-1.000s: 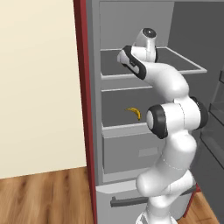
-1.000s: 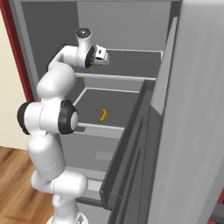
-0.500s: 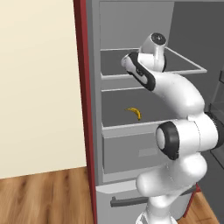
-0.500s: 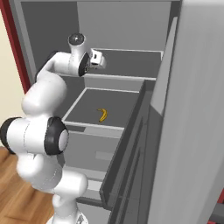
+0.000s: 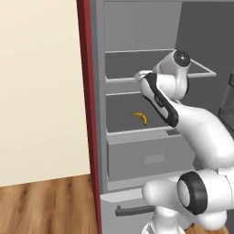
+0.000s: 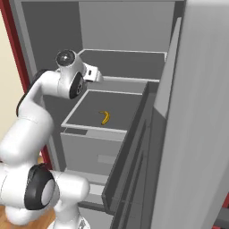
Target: Pick the pear and banana from the fridge and place them inside the tupperware on the counter.
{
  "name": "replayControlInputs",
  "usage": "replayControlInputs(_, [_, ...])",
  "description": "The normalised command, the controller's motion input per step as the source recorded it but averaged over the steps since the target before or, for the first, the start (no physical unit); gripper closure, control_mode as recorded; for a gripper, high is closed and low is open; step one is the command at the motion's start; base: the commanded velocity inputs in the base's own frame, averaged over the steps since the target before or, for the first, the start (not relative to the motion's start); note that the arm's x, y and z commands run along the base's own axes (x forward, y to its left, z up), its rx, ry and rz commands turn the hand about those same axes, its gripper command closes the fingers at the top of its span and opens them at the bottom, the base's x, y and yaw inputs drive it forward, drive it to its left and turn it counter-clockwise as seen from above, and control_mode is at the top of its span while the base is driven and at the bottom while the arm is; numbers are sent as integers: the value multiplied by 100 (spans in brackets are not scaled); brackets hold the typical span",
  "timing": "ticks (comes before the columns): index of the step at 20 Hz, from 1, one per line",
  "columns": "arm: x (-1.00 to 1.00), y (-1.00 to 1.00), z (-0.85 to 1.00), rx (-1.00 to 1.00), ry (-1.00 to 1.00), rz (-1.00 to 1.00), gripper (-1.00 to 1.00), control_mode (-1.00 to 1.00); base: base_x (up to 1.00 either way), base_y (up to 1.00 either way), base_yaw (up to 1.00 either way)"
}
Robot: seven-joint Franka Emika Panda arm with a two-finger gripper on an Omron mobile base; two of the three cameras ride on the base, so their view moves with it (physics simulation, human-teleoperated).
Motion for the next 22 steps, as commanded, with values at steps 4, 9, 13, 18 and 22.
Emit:
replayControlInputs(4, [-100, -1, 23, 0, 1, 0, 100, -100, 0, 0, 0])
replayControlInputs(9, [-93, 0, 18, 0, 2, -1, 100, -100, 0, 0, 0])
replayControlInputs(13, [-79, 0, 19, 0, 4, 0, 100, -100, 0, 0, 0])
replayControlInputs(18, [-24, 0, 4, 0, 1, 0, 100, 100, -32, 1, -2])
replayControlInputs(22, [0, 0, 0, 0, 0, 0, 100, 100, -68, 28, -8])
